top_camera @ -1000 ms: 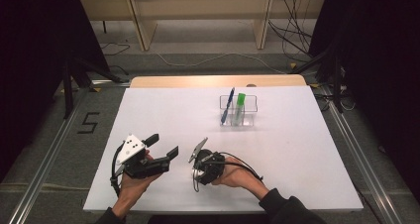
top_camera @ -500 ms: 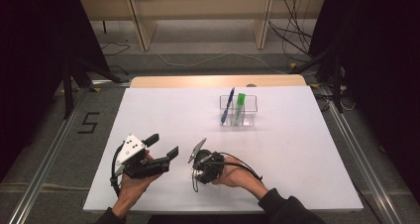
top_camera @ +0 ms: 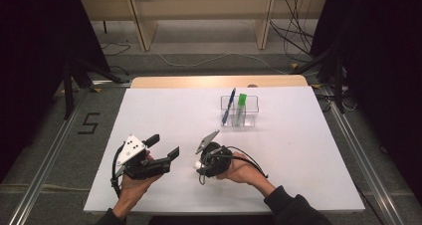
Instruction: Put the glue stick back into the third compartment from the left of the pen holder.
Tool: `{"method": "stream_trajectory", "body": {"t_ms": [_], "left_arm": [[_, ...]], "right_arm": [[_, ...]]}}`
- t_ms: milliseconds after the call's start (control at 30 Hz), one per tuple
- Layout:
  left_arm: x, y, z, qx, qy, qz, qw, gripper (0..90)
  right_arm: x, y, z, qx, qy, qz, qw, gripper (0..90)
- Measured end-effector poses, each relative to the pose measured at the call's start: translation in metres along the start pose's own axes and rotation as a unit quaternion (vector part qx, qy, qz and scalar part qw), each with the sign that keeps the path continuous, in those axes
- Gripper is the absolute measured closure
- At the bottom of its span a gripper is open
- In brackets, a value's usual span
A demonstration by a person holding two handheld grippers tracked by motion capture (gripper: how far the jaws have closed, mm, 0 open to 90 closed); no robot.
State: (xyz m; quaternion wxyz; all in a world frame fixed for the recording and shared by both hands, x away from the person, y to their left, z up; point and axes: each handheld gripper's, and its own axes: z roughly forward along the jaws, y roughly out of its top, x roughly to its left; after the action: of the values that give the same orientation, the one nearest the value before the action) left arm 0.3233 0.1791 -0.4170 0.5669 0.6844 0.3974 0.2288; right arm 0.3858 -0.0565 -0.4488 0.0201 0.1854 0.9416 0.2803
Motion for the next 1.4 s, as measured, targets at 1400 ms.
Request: {"method": "stream_trajectory", "body": {"t_ms": [1400], "left_arm": [[-0.002, -0.004, 0.004, 0.008, -0.016, 0.006, 0.9998, 16.4]], "right_arm": [[-0.078, -0.034, -0.103, -0.256, -0.127, 0.132, 0.9489, 67.8]]}}
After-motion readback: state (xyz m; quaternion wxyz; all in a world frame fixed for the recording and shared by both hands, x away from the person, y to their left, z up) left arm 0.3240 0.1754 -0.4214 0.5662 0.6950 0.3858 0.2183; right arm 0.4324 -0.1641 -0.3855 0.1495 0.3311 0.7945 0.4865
